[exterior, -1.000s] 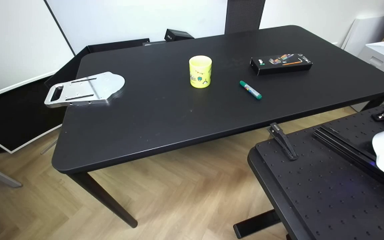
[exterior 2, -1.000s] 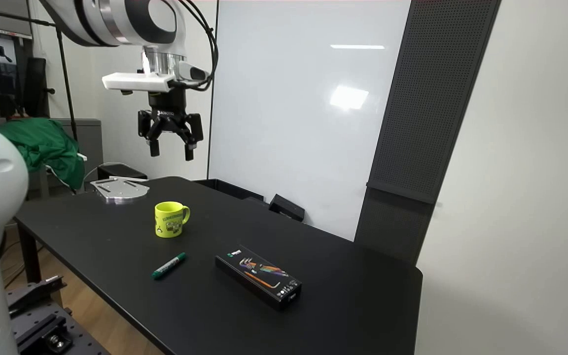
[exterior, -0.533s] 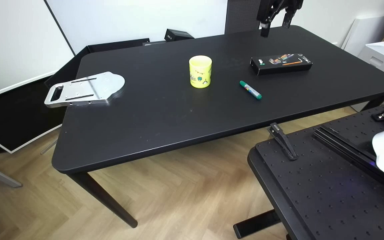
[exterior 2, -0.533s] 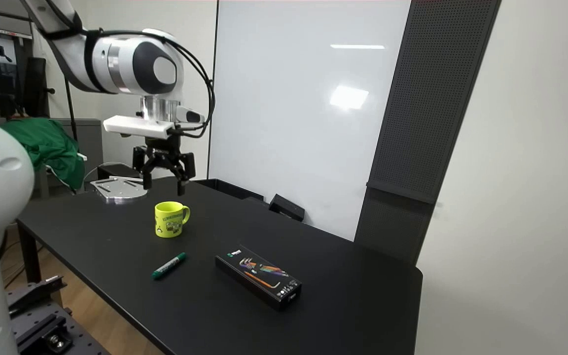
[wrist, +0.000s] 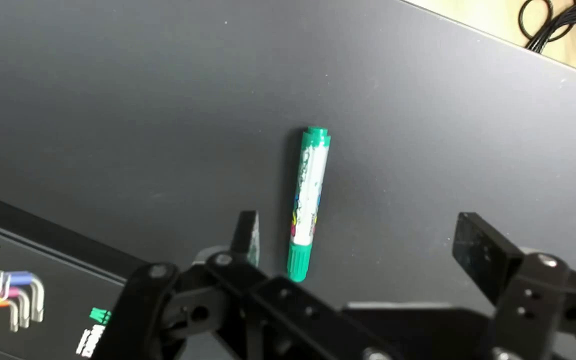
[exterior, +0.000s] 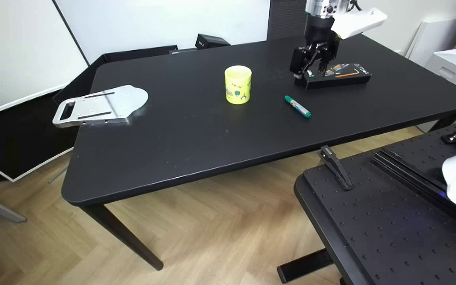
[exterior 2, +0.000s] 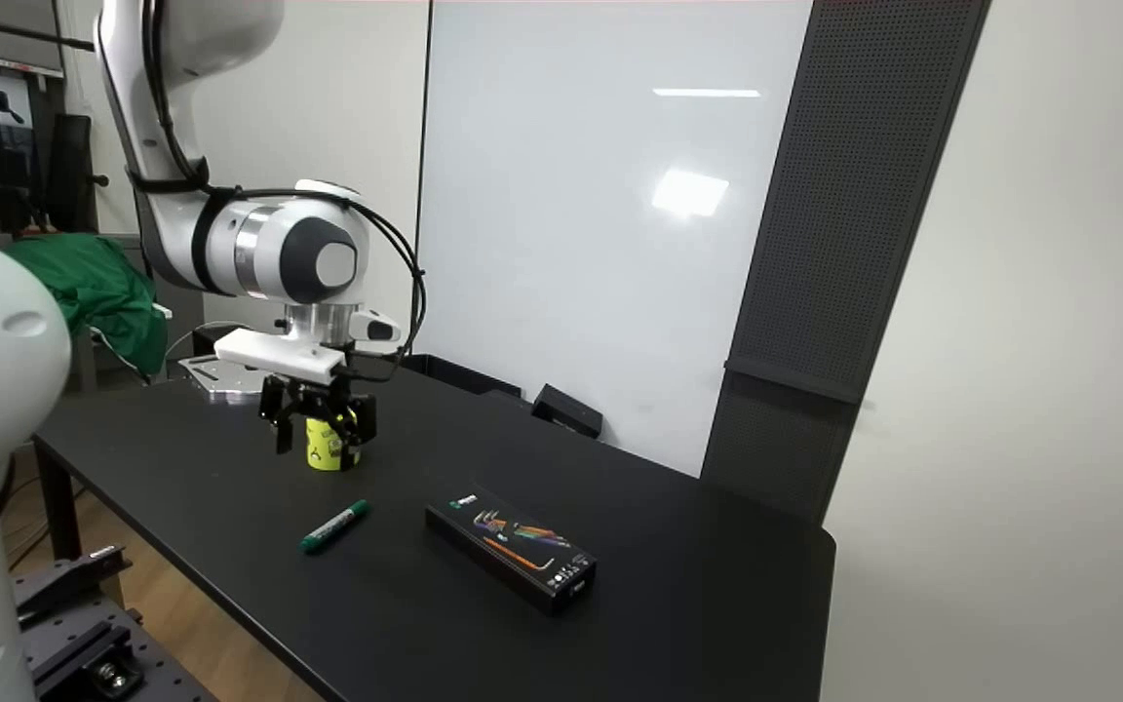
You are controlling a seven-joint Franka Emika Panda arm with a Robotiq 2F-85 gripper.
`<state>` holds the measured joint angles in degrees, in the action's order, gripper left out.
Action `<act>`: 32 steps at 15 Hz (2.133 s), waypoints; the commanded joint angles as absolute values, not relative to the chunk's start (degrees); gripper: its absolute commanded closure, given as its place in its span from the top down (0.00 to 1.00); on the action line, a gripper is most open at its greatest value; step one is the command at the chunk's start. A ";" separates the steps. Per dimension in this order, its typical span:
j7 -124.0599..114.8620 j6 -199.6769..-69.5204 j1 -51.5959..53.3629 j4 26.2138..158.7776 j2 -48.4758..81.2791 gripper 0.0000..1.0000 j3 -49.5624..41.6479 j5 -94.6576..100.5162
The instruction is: Put the marker in the green cup
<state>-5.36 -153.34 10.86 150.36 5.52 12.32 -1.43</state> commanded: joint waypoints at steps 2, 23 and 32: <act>-8.99 -157.78 11.48 148.65 13.16 1.00 9.98 0.44; -9.82 -169.99 13.22 151.35 19.99 1.00 7.84 -0.64; -12.23 -172.71 21.54 150.34 25.35 0.38 0.09 0.82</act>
<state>-9.05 -172.05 18.45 150.88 23.95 3.09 -0.15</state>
